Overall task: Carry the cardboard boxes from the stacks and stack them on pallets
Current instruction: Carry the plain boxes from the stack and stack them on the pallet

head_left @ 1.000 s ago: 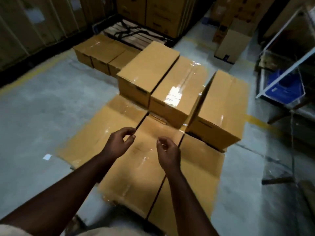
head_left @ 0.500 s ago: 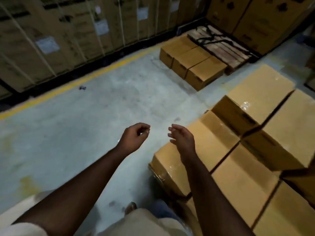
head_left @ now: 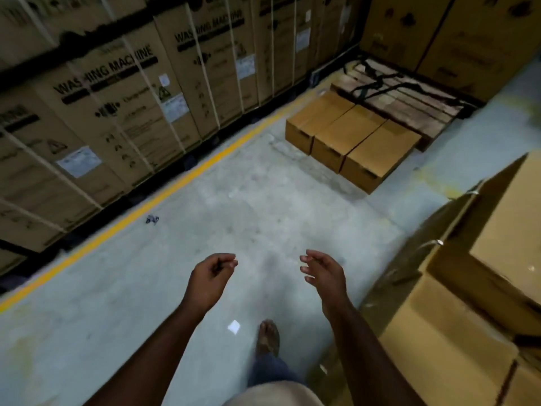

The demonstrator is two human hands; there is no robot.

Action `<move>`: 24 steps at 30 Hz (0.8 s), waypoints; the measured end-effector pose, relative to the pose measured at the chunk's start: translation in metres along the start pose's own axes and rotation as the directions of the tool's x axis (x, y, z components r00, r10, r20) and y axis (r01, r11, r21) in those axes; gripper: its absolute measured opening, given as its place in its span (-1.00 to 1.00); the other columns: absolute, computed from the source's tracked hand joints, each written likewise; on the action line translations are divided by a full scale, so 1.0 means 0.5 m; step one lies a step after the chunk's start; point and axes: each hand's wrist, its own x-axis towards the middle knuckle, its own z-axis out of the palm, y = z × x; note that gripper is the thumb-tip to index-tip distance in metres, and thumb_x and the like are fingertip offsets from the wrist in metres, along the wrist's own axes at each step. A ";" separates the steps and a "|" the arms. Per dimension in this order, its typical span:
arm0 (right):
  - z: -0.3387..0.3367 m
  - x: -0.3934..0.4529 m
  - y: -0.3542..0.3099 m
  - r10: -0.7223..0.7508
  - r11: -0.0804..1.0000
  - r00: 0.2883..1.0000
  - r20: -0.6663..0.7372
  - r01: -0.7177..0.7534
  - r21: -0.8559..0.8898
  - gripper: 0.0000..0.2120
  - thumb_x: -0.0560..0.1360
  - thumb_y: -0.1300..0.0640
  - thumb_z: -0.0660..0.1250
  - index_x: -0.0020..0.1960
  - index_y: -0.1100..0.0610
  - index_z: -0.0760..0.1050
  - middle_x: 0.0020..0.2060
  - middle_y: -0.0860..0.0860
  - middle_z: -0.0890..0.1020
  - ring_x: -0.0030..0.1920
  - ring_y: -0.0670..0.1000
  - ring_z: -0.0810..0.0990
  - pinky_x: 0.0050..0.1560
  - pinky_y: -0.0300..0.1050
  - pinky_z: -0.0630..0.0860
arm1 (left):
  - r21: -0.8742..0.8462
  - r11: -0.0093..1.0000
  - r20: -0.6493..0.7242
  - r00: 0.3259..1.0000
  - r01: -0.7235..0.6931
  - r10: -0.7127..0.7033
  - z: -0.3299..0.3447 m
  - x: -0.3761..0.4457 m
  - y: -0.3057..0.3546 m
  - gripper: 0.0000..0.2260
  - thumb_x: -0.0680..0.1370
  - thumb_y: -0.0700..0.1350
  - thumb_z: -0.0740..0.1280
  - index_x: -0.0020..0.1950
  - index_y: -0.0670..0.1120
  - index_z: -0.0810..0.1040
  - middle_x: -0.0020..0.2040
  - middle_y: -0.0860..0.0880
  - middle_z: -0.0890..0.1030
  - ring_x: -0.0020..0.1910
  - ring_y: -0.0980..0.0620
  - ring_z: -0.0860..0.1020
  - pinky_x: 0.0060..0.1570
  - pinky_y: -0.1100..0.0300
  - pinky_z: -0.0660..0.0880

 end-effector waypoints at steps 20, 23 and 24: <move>0.408 0.869 -0.522 0.035 0.998 0.989 -0.141 -0.043 -0.053 -0.87 0.64 0.15 0.38 0.18 0.08 0.62 0.04 0.05 0.76 -0.05 0.03 0.73 -0.07 -0.09 0.62 | 0.037 0.999 0.271 0.963 -0.003 -0.007 0.121 1.142 0.418 -0.80 0.61 -0.43 0.28 0.20 -0.32 0.61 -0.03 -0.25 0.70 -0.25 0.26 0.65 -0.21 0.45 0.48; 0.429 0.992 -0.595 0.049 0.997 0.978 -0.201 -0.061 -0.051 -0.86 0.66 0.16 0.35 0.18 0.05 0.64 0.09 0.03 0.71 0.09 0.05 0.69 0.04 -0.05 0.64 | 0.109 0.994 0.341 0.939 -0.001 -0.037 0.163 1.290 0.496 -0.79 0.60 -0.45 0.27 0.19 -0.33 0.61 -0.06 -0.22 0.69 -0.28 0.28 0.64 -0.23 0.45 0.48; 0.432 1.036 -0.620 0.048 0.997 0.975 -0.218 -0.060 -0.045 -0.84 0.66 0.17 0.34 0.21 0.07 0.63 0.12 0.02 0.69 0.13 0.03 0.66 0.10 -0.04 0.64 | 0.132 0.991 0.364 0.930 0.004 -0.052 0.184 1.340 0.525 -0.79 0.60 -0.44 0.28 0.19 -0.32 0.61 -0.07 -0.19 0.69 -0.28 0.28 0.64 -0.24 0.45 0.48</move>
